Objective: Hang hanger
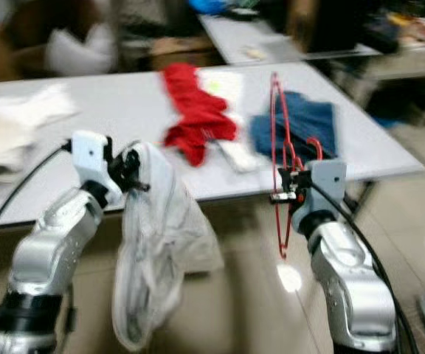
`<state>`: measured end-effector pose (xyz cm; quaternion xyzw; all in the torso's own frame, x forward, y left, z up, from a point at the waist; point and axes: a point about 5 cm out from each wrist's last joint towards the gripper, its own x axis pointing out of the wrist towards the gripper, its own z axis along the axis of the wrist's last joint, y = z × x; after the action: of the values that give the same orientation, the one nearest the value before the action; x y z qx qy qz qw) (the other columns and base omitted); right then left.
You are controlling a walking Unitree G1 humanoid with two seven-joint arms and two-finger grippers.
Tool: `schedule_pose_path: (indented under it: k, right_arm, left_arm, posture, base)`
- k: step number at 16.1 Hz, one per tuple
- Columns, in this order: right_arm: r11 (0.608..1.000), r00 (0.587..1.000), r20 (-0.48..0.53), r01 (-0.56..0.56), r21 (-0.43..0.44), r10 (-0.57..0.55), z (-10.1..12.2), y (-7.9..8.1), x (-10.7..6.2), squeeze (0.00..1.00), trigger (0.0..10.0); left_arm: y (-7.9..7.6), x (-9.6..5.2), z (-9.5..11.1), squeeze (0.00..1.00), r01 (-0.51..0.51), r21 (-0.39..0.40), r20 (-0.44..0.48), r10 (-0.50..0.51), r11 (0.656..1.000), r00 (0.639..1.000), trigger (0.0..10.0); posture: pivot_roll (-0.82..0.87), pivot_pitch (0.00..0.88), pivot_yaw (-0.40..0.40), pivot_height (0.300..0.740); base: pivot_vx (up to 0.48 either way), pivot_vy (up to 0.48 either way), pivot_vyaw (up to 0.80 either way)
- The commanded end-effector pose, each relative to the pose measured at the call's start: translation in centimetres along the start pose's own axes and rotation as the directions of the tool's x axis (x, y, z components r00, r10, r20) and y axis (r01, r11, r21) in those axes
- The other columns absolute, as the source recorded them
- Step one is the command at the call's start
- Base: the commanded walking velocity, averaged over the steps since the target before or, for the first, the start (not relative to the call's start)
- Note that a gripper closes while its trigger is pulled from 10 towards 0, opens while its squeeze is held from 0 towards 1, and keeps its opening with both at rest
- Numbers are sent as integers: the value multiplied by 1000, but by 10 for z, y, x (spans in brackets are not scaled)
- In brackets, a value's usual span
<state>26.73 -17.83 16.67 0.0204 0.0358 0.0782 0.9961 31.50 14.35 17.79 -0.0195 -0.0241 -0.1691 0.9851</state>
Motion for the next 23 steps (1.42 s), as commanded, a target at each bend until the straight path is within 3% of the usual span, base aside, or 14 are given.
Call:
schedule_pose_path:
  k: [1, 7, 15, 23]
  right_arm:
    - [999, 998, 29, -49, 17, 49, 7, 9, 1, 0, 10000]
    - [993, 990, 67, -122, 1, 122, 27, 12, 5, 0, 10000]
    - [988, 984, 87, -156, -7, 156, 36, 15, 6, 0, 10000]
    - [984, 980, 92, -176, -5, 176, 39, 19, 5, 0, 10000]
  left_arm:
    - [8, 2, 33, 0, -32, 28, 122, 28, 999, 992, 10000]
    - [24, 25, 88, 0, -57, 48, 261, 43, 997, 964, 10000]
    - [19, 58, 131, 0, -18, 68, 362, -8, 998, 932, 10000]
    - [23, 70, 155, 0, -31, 80, 429, -6, 996, 903, 10000]
  posture:
    - [2, 0, 48, 740]
    - [5, 0, 52, 740]
    - [-2, 0, 51, 740]
    - [-3, 0, 43, 740]
  base:
    - [375, 0, 0]
    - [394, 0, 0]
    - [422, 0, 0]
    - [429, 0, 0]
